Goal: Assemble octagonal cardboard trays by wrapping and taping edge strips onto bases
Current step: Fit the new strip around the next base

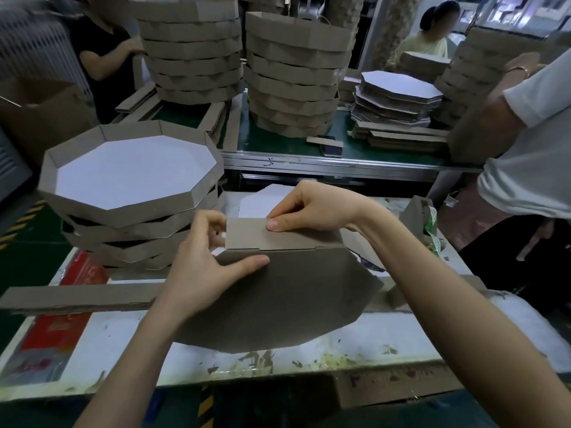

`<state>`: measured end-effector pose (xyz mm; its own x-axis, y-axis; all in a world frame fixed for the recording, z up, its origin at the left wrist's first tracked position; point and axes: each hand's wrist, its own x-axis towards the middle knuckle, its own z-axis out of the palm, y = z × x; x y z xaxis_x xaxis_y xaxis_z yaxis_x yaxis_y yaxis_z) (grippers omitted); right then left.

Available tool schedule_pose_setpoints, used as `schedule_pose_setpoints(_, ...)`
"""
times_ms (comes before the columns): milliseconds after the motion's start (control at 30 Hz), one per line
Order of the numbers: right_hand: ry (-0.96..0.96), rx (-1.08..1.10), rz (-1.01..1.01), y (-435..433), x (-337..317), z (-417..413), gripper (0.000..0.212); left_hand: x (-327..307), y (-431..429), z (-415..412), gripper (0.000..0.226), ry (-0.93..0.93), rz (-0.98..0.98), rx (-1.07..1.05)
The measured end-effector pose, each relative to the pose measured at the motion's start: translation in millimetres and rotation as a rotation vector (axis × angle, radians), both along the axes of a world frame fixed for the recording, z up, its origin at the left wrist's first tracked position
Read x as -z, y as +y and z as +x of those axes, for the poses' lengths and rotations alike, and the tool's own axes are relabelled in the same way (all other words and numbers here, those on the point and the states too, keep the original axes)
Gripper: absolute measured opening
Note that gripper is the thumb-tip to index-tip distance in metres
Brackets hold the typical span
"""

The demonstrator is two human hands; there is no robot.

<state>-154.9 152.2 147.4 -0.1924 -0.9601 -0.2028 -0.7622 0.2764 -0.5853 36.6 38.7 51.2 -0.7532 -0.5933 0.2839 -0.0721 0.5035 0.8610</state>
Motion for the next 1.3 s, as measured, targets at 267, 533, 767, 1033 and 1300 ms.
schedule_pose_setpoints(267,0.033,-0.011,0.006,3,1,4,0.027,-6,7,-13,0.076,0.026,-0.287,0.052)
schedule_pose_setpoints(533,0.029,-0.014,0.024,17,1,-6,0.023,-8,9,-12,0.058,0.041,-0.342,0.064)
schedule_pose_setpoints(767,-0.023,-0.057,0.013,21,3,-13,0.013,-11,14,-14,0.050,0.050,-0.407,0.088)
schedule_pose_setpoints(1033,-0.072,-0.003,-0.009,21,8,-19,0.020,-21,18,-17,0.048,-0.029,-0.570,0.042)
schedule_pose_setpoints(1300,-0.102,0.079,-0.052,27,19,-19,0.021,-21,22,-26,0.043,-0.035,-0.543,0.060)
